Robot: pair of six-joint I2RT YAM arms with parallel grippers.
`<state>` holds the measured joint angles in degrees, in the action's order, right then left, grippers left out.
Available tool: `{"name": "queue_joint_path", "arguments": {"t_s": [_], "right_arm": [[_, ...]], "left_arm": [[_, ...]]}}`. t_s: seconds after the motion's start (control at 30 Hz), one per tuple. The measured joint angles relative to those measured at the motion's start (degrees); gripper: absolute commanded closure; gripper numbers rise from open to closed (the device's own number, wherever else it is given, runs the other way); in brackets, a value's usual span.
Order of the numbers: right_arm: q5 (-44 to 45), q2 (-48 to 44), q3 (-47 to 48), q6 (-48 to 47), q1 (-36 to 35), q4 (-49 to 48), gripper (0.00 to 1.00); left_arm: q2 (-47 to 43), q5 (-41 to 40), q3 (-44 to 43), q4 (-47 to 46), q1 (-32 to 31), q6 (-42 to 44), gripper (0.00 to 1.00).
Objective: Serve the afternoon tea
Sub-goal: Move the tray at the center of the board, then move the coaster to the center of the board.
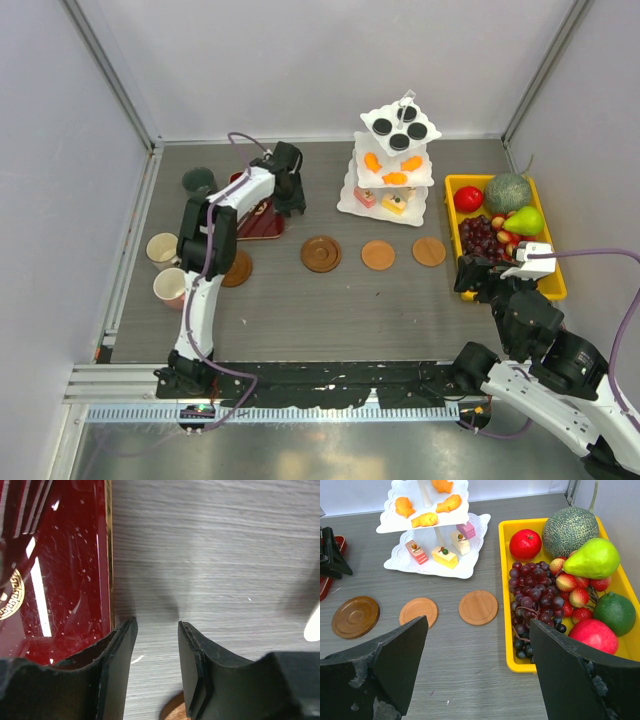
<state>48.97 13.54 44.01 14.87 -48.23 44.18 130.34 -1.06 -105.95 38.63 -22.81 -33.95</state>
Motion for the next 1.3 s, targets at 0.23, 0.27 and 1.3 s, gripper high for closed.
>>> {"name": "queue_joint_path", "arguments": {"t_s": [0.23,0.27,1.3], "right_arm": [[0.0,0.0,0.0,0.0,0.0,0.0,0.11],[0.0,0.0,0.0,0.0,0.0,0.0,0.11],[-0.5,-0.1,0.0,0.0,0.0,0.0,0.11]], "left_arm": [[-2.6,-1.3,1.4,0.4,1.9,2.7,0.31],[-4.4,-1.7,2.9,0.1,1.9,3.0,0.29],[-40.7,-10.7,57.4,-18.9,5.9,-0.2,0.21]]}}
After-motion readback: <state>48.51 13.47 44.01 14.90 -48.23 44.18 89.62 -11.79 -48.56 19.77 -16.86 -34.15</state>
